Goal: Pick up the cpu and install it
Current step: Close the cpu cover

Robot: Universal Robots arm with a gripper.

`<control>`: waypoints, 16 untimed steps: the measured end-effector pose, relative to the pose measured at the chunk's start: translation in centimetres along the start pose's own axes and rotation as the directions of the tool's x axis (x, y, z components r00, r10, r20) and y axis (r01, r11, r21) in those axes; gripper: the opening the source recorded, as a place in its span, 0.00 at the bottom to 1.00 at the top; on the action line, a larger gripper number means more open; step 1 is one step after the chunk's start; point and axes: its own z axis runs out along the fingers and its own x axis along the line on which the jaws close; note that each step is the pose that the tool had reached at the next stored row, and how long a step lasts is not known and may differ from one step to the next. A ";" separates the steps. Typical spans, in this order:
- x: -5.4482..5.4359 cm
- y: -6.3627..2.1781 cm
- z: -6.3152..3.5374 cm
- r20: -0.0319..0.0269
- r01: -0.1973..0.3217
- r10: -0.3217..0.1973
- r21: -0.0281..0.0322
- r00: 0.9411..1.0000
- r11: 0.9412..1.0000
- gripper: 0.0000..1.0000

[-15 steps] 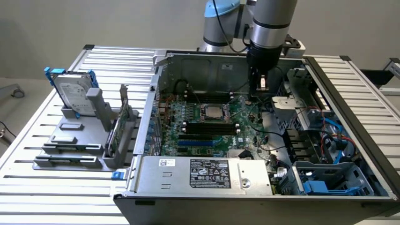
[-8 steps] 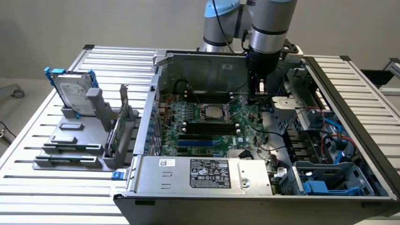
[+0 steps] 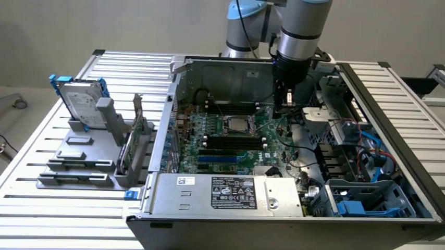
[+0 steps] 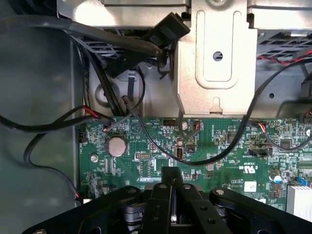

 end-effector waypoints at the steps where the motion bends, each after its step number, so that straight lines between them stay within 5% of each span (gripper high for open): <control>1: 0.0 0.00 0.00 0.005 0.000 0.000 0.008 1.000 1.000 0.11; 4: 0.0 0.00 -0.07 0.012 0.001 -0.001 0.027 1.000 1.000 0.11; 9: 0.0 -0.06 -0.31 0.013 0.002 -0.002 0.058 1.000 0.998 0.11; 16: -0.1 -0.99 -0.45 0.013 0.002 -0.003 0.073 1.000 0.997 0.11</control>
